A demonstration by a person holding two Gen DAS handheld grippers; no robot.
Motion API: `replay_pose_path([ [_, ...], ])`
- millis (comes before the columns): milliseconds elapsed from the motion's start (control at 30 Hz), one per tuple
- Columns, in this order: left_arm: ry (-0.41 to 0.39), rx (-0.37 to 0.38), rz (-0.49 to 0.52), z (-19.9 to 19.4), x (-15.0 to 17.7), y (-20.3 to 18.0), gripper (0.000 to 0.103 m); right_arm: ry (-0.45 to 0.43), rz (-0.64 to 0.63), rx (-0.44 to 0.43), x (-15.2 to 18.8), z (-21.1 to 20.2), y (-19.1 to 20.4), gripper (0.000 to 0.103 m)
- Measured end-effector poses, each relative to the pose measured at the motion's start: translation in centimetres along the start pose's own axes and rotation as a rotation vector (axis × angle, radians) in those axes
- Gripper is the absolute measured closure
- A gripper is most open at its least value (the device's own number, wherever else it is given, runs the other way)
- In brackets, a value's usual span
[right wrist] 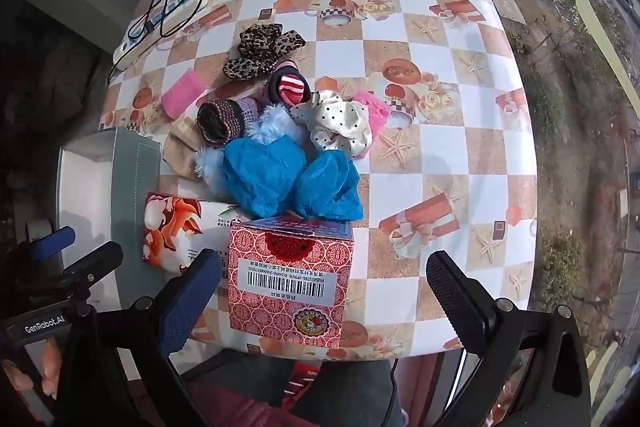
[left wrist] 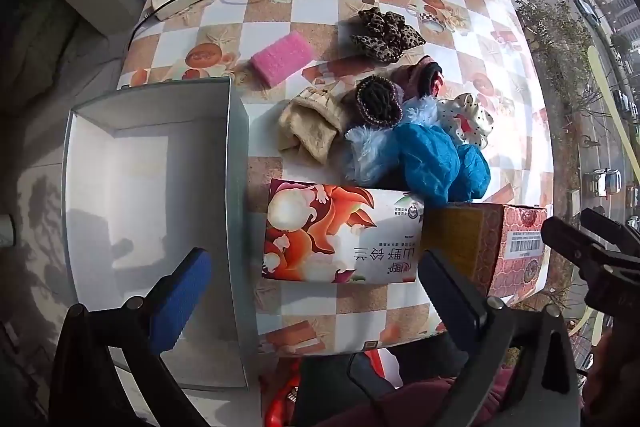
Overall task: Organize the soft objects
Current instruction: 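Move the left tool toward the pink foam sponge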
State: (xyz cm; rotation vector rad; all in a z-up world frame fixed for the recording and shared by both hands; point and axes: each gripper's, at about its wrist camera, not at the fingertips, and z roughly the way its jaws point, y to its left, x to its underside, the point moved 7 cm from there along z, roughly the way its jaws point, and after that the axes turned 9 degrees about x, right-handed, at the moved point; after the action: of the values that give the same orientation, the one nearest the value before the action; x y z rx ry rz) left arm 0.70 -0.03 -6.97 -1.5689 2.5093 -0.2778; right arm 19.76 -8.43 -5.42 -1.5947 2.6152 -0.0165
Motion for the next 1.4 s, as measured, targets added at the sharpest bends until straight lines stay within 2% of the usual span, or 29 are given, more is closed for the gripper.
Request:
replay_pose_path([
  [300, 0.014, -0.036, 0.028, 0.9, -1.5, 0.7, 0.000, 0.030, 0.049, 0.013, -0.4, 0.9, -1.3, 0.000],
  [533, 0.029, -0.092, 0.062, 2.0, -5.1, 2.0, 0.000, 0.058, 0.090, 0.014, -1.3, 2.2, -2.7, 0.000],
  [733, -0.002, -0.138, 0.133, 3.6, -9.7, 2.3, 0.000, 0.090, 0.110, 0.011, -2.3, 3.2, -3.4, 0.000],
  [867, 0.026, -0.177, 0.187, 5.6, -12.2, 2.7, 0.000, 0.108, 0.126, 0.007, -3.1, 4.0, -4.1, 0.000],
  [1033, 0.100, -0.221, 0.265, 9.0, -14.2, 3.3, 0.000, 0.128, 0.133, 0.015, -4.6, 5.5, -4.8, 0.000],
  [1167, 0.175, -0.229, 0.284, 11.7, -15.0, 4.4, 0.000, 0.140, 0.135, 0.025, -5.6, 6.6, -5.1, 0.000],
  [1400, 0.224, -0.253, 0.309, 14.4, -16.7, 5.6, 0.000, 0.195, 0.187, 0.004, -6.5, 8.9, -5.7, 0.000],
])
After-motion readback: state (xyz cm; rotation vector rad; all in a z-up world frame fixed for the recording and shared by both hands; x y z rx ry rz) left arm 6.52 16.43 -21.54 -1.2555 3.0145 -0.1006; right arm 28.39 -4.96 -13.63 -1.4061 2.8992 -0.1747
